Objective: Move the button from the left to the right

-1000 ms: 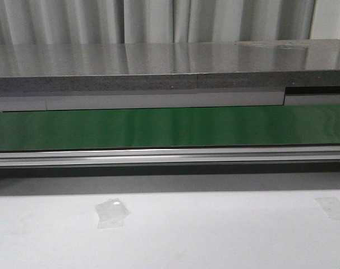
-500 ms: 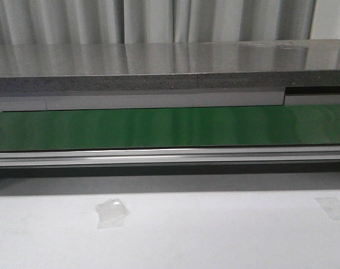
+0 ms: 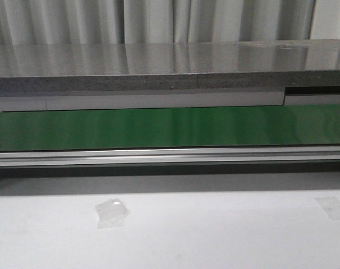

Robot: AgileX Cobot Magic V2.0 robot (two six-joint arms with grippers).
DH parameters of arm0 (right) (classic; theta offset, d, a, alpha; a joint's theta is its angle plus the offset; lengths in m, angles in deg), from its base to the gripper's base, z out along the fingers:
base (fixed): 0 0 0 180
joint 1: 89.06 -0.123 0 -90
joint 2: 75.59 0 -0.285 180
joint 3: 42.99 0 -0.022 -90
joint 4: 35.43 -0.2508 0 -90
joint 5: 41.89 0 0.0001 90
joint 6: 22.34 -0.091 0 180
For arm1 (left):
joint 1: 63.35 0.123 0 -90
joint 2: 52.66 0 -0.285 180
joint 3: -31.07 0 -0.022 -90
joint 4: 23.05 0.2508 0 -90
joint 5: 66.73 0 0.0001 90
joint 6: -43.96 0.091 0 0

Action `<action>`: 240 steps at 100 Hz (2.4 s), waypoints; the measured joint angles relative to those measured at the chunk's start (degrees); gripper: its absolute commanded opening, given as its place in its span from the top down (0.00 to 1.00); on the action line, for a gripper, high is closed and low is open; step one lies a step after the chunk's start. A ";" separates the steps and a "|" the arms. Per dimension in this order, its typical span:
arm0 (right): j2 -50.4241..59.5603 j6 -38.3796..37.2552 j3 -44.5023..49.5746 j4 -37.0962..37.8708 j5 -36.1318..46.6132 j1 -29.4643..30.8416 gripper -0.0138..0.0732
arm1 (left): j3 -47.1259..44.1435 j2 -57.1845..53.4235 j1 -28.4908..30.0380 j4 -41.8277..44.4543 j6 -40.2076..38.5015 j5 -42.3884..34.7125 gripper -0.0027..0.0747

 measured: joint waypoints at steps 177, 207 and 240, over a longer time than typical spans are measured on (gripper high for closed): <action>22.49 -24.76 23.98 16.87 11.48 0.00 0.92 | 0.00 0.00 0.00 0.00 0.00 0.00 0.99; 22.49 -24.84 23.98 16.96 11.48 0.00 0.92 | 0.00 0.00 0.00 0.00 0.00 0.00 0.99; 22.49 -24.84 23.98 16.96 11.58 0.00 0.92 | 0.00 0.00 0.00 0.00 0.00 -0.33 0.99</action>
